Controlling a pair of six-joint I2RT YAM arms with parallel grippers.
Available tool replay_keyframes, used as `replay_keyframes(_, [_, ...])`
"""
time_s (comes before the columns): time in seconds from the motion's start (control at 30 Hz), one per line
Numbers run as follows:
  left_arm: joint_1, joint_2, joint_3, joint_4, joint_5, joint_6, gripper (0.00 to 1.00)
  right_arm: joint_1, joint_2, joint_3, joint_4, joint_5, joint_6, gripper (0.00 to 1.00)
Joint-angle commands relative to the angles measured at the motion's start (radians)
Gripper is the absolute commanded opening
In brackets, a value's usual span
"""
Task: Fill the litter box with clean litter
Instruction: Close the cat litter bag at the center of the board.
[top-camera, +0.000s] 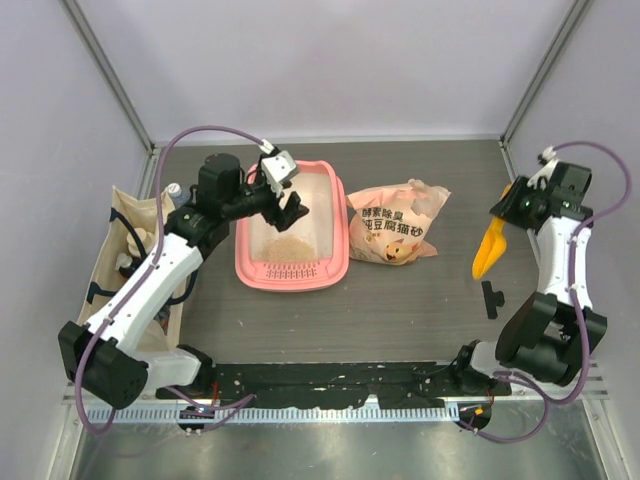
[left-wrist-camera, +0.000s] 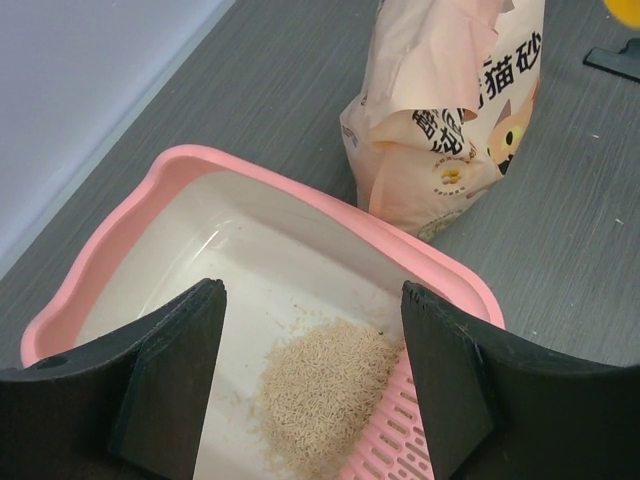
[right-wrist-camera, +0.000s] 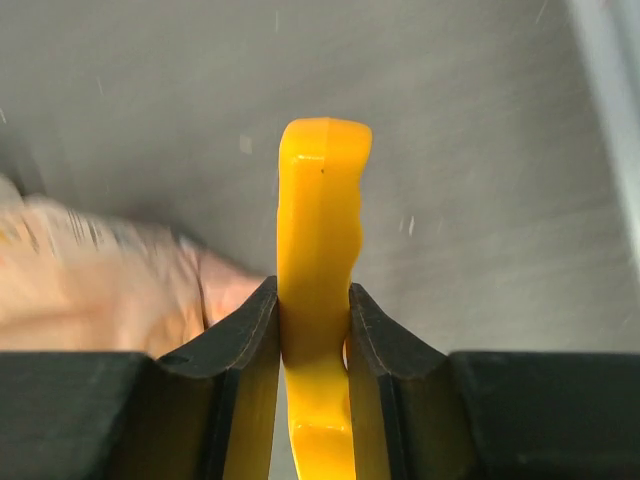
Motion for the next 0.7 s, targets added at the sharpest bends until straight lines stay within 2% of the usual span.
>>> replay_keyframes(0.0, [-0.036, 0.026, 0.046, 0.073, 0.041, 0.005, 0.74, 0.001, -0.137, -0.152, -0.138, -0.115, -0.114, 0.02])
replay_keyframes(0.1, [-0.043, 0.039, 0.051, 0.073, 0.041, 0.008, 0.74, 0.001, -0.091, -0.206, -0.218, -0.219, -0.16, 0.02])
replay_keyframes(0.3, [-0.071, 0.055, 0.058, 0.081, 0.045, 0.001, 0.74, 0.013, -0.011, -0.27, -0.079, -0.227, -0.105, 0.09])
replay_keyframes(0.5, [-0.114, 0.094, 0.081, 0.081, 0.05, 0.018, 0.75, 0.031, 0.124, -0.309, -0.052, -0.169, -0.09, 0.1])
replay_keyframes(0.53, [-0.118, 0.1, 0.089, 0.08, 0.054, 0.019, 0.75, 0.033, 0.138, -0.312, -0.055, -0.184, -0.09, 0.22])
replay_keyframes(0.57, [-0.129, 0.115, 0.094, 0.081, 0.056, 0.021, 0.75, 0.034, 0.153, -0.315, -0.051, -0.222, -0.09, 0.3])
replay_keyframes(0.63, [-0.143, 0.132, 0.109, 0.079, 0.056, 0.028, 0.75, 0.037, 0.155, -0.313, -0.039, -0.229, -0.09, 0.41])
replay_keyframes(0.67, [-0.157, 0.149, 0.115, 0.079, 0.056, 0.038, 0.75, 0.039, 0.152, -0.307, -0.037, -0.226, -0.093, 0.43])
